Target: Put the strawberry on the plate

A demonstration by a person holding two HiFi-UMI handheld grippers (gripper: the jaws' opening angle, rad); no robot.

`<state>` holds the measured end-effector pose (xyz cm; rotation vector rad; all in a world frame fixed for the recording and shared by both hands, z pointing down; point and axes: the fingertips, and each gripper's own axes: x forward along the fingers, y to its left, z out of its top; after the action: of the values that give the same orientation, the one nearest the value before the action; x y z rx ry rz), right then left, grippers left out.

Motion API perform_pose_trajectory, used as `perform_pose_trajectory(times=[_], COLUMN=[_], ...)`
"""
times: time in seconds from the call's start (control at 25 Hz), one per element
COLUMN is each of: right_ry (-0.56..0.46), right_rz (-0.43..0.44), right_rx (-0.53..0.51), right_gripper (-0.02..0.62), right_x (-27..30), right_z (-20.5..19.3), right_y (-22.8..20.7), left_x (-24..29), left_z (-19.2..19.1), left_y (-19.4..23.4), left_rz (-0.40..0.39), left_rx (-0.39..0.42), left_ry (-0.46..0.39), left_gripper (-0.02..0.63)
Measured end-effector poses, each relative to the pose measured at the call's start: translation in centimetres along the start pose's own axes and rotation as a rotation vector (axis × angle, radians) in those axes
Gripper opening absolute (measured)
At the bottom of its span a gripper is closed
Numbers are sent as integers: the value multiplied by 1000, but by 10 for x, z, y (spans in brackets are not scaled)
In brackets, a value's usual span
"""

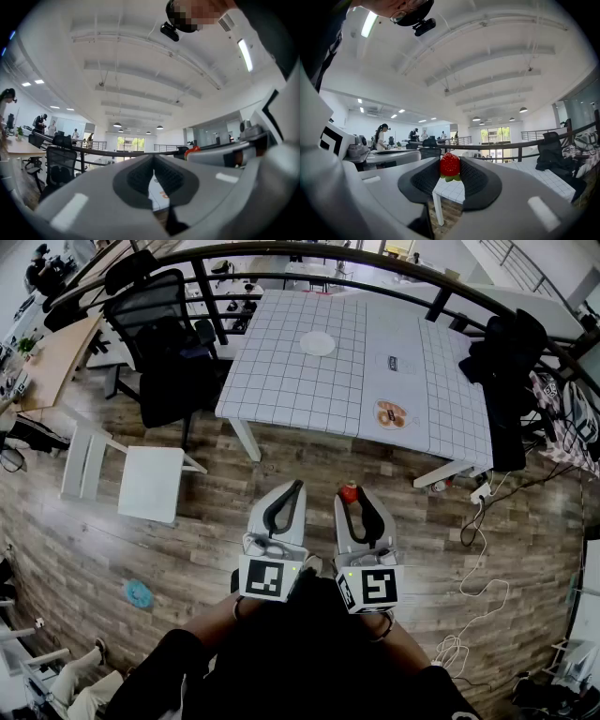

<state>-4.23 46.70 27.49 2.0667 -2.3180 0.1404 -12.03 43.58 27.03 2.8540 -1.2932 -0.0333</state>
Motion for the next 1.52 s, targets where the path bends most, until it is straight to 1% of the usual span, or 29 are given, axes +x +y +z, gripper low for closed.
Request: perform_pose_trajectory(times=[0.12,0.36,0.56,0.68,0.8,0.96,1.08,1.16,1.28,1.52], right_ry=[7,-32,-34,-24,-33,-40,-37,-32,-20,-10], right_rz=[10,10,19,17,9,-3,-6,-7,-6,-1], right_rx=[-17,-86,-51,-38,-31,-15,-36,-42,7,41], right_gripper=[127,129,129,129,129,129,129,129,129,129], right_x=[-1,-16,-28,-34,-40,-48,-58,-59,-62,-61], right_z=[4,10,1,-3,2,2,-4,-10,-20,-26], right_y=[1,0,-5,-10,-16,-22,-23,-25,-25,-31], left_x=[-1,-12,-16,-17,-17,-20,-26,-30,-40,-33], left_z=[0,-2,-5,-4,-2,0,-1,-4,-10,-9], left_y=[-2,-8,-17,-27,-34,-34,-35,-28,-18,-14], left_rz=[4,28,37,28,18,26,22,46,80,95], left_rx=[-10,7,6,5,4,15,29,24,58,82], left_ry=[2,1,-8,-13,-12,-10,-5,1,10,41], left_gripper=[11,11,11,11,11,11,11,10,10,11])
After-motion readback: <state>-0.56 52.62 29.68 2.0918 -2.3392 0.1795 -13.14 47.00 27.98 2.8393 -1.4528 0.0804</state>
